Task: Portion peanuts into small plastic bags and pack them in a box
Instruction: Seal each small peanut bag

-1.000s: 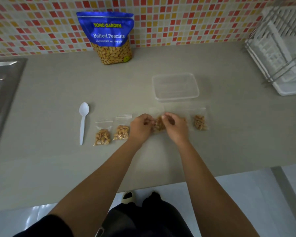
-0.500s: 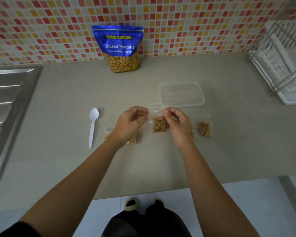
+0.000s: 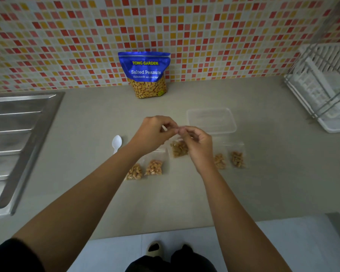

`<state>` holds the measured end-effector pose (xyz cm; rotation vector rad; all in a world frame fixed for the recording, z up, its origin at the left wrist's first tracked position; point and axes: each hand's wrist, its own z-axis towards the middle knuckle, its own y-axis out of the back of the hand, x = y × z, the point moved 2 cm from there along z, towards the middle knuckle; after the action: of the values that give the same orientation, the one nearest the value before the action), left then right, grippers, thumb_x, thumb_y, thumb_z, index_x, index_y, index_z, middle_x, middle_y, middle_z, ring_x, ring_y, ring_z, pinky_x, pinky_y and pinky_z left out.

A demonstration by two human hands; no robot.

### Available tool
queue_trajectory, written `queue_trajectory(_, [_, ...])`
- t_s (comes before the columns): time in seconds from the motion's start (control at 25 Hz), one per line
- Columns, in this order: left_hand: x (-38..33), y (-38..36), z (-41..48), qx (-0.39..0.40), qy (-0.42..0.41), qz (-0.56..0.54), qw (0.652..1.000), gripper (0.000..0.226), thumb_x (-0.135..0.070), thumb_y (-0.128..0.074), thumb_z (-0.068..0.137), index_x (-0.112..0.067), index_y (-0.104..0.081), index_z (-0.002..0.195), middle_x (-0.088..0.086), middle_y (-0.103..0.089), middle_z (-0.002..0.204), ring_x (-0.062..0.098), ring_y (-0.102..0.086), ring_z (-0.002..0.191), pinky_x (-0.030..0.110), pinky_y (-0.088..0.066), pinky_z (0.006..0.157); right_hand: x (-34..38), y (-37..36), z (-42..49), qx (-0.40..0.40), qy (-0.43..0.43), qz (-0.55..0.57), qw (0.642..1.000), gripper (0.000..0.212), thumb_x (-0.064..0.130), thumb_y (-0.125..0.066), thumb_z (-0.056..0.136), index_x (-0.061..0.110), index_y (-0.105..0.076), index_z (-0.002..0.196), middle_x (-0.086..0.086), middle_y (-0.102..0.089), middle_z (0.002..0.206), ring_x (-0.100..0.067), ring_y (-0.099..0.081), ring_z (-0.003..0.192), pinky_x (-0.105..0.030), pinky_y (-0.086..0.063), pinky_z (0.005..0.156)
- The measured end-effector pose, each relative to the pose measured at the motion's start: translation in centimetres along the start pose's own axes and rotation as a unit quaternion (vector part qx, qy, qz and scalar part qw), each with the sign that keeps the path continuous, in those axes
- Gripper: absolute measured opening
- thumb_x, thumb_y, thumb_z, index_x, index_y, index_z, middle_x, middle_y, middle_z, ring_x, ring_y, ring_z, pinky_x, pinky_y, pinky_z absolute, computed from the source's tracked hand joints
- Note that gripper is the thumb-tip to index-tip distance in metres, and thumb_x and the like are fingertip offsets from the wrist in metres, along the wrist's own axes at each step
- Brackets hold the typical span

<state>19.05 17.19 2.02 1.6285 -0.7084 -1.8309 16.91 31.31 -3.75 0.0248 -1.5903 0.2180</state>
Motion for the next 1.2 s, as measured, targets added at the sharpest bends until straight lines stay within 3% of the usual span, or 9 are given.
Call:
queue_trajectory(0.16, [-0.2, -0.7, 0.4, -0.018, 0.010, 0.098, 0.995, 0.012, -0.025, -0.061, 0.086, -0.016, -0.069, 0.088, 0.001, -0.067, 0.088, 0.013, -0.058, 0.075, 0.032, -0.048, 0.073, 0.0, -0.3, -0.5, -0.068, 0.024, -0.037, 0.997, 0.006, 0.015, -0.065, 0.085, 0.016, -0.071, 0.087, 0.002, -0.071, 0.082, -0.005, -0.067, 0.075, -0.019, -0.052, 0.072])
queue_trajectory(0.32, [0.0, -1.5, 0.0, -0.019, 0.007, 0.127, 0.992, 0.016, -0.026, -0.058, 0.088, -0.013, -0.067, 0.090, 0.004, -0.066, 0.090, 0.023, -0.059, 0.084, 0.032, -0.043, 0.069, -0.3, -0.6, -0.9, -0.138, 0.040, -0.086, 0.986, 0.010, 0.015, -0.065, 0.086, 0.011, -0.072, 0.091, 0.011, -0.066, 0.078, 0.010, -0.060, 0.070, -0.004, -0.044, 0.067])
queue_trajectory(0.48, [1.2, -1.7, -0.4, 0.005, 0.003, 0.153, 0.988, 0.029, -0.031, -0.057, 0.090, -0.004, -0.064, 0.083, 0.010, -0.065, 0.081, 0.027, -0.057, 0.076, 0.031, -0.039, 0.066, -0.7, -0.4, -1.0, -0.120, 0.031, -0.111, 0.986, 0.008, 0.017, -0.065, 0.086, 0.016, -0.072, 0.089, 0.011, -0.067, 0.075, 0.008, -0.060, 0.064, -0.004, -0.043, 0.063])
queue_trajectory(0.6, [2.4, -2.1, -1.3, -0.026, 0.048, 0.070, 0.996, 0.030, -0.034, -0.060, 0.088, -0.005, -0.066, 0.084, 0.002, -0.058, 0.070, 0.017, -0.050, 0.064, 0.030, -0.040, 0.064, -1.8, -0.1, -0.5, -0.077, -0.039, -0.077, 0.993, 0.007, 0.021, -0.066, 0.085, 0.026, -0.068, 0.081, 0.009, -0.068, 0.074, 0.001, -0.063, 0.060, -0.013, -0.049, 0.063])
queue_trajectory(0.76, [3.7, -4.8, -4.6, 0.011, 0.188, -0.102, 0.977, 0.044, -0.035, -0.068, 0.082, -0.020, -0.051, 0.120, -0.004, -0.064, 0.088, 0.012, -0.063, 0.076, 0.022, -0.049, 0.069, -4.1, 0.0, -0.2, -0.102, -0.119, 0.034, 0.987, 0.007, 0.015, -0.064, 0.087, 0.011, -0.067, 0.091, -0.001, -0.068, 0.076, -0.003, -0.066, 0.061, -0.018, -0.052, 0.062])
queue_trajectory(0.84, [4.5, -6.6, -5.9, 0.021, 0.238, -0.150, 0.959, 0.053, -0.023, -0.071, 0.080, -0.019, -0.044, 0.124, -0.001, -0.065, 0.091, 0.014, -0.065, 0.077, 0.019, -0.049, 0.066, -5.3, -0.2, -0.3, -0.102, -0.150, 0.040, 0.983, 0.005, 0.016, -0.063, 0.087, 0.013, -0.067, 0.089, -0.002, -0.068, 0.077, -0.003, -0.065, 0.062, -0.019, -0.052, 0.061])
queue_trajectory(0.92, [5.1, -7.7, -6.3, -0.015, 0.259, -0.147, 0.954, 0.049, -0.018, -0.070, 0.080, -0.015, -0.044, 0.121, 0.002, -0.068, 0.089, 0.016, -0.065, 0.077, 0.014, -0.046, 0.064, -6.2, -0.3, -0.2, -0.109, -0.160, -0.016, 0.981, 0.006, 0.021, -0.064, 0.087, 0.017, -0.068, 0.087, -0.002, -0.069, 0.078, -0.008, -0.063, 0.066, -0.026, -0.051, 0.067])
queue_trajectory(1.04, [5.4, -8.5, -6.4, -0.042, 0.266, -0.104, 0.957, 0.036, -0.017, -0.068, 0.082, -0.012, -0.051, 0.114, 0.000, -0.066, 0.085, 0.015, -0.062, 0.076, 0.014, -0.041, 0.061, -7.0, -0.2, 0.4, -0.093, -0.131, -0.232, 0.959, 0.021, 0.028, -0.065, 0.085, 0.012, -0.072, 0.095, -0.004, -0.073, 0.089, -0.010, -0.061, 0.076, -0.018, -0.041, 0.071])
queue_trajectory(1.2, [6.2, -9.5, -6.1, -0.045, 0.226, 0.025, 0.973, 0.024, -0.015, -0.066, 0.081, -0.004, -0.065, 0.102, 0.015, -0.067, 0.098, 0.029, -0.063, 0.089, 0.031, -0.047, 0.082, -7.8, -0.2, 1.0, -0.035, -0.109, -0.338, 0.934, 0.024, 0.027, -0.067, 0.083, 0.008, -0.073, 0.096, -0.009, -0.074, 0.094, -0.019, -0.067, 0.087, -0.020, -0.039, 0.067])
